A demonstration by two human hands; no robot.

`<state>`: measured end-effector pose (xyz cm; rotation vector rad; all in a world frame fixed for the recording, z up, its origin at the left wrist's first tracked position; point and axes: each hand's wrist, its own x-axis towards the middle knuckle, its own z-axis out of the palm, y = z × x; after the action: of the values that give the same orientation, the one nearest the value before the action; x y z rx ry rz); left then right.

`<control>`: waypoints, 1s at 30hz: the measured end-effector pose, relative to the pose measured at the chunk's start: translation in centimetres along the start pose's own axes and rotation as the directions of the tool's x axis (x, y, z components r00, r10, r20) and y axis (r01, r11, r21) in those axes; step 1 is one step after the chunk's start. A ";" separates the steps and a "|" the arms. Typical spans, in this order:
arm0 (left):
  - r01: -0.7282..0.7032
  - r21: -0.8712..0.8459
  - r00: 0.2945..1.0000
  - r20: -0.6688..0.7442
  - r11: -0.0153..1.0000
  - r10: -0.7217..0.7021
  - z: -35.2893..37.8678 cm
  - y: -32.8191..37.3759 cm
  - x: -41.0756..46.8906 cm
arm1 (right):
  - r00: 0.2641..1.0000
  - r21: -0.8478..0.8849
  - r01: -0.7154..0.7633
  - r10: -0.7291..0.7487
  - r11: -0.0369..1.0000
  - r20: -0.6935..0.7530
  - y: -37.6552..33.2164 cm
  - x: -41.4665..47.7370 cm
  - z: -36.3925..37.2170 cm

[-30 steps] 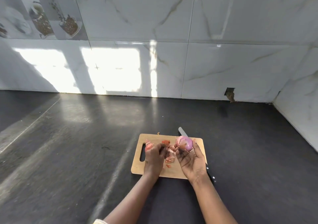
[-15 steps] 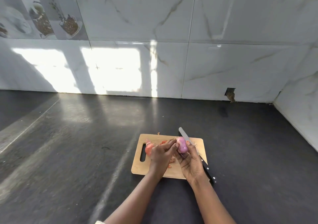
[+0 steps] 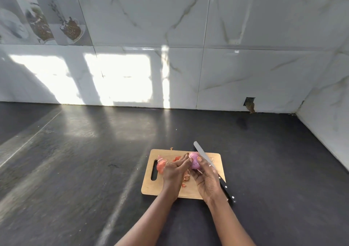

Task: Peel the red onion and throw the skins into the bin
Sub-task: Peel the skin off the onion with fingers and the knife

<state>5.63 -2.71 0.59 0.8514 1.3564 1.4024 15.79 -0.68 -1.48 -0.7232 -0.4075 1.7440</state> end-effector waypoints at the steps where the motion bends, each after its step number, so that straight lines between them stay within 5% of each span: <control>1: 0.008 -0.022 1.000 0.003 1.000 -0.008 0.1 0.0 0.1 | 1.000 -0.001 0.005 -0.005 1.000 0.003 0.0 0.0 0.1; 6: 0.016 -0.108 1.000 0.005 0.994 -0.016 0.3 0.1 0.2 | 1.000 0.017 0.031 -0.031 0.999 0.000 0.1 0.2 -0.1; 17: -0.131 0.148 0.987 -0.074 0.980 0.143 0.0 0.0 0.6 | 1.000 0.013 0.008 -0.008 1.000 -0.016 -0.3 -0.2 0.6; 30: -0.060 0.207 0.988 -0.125 0.977 0.087 -0.9 -0.6 1.4 | 0.984 0.126 -0.147 0.159 0.981 -0.086 -0.8 -0.6 0.8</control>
<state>4.44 -1.68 -0.33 0.9627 1.6059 1.4153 15.93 -0.99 -0.25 -0.7649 -0.1846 1.8525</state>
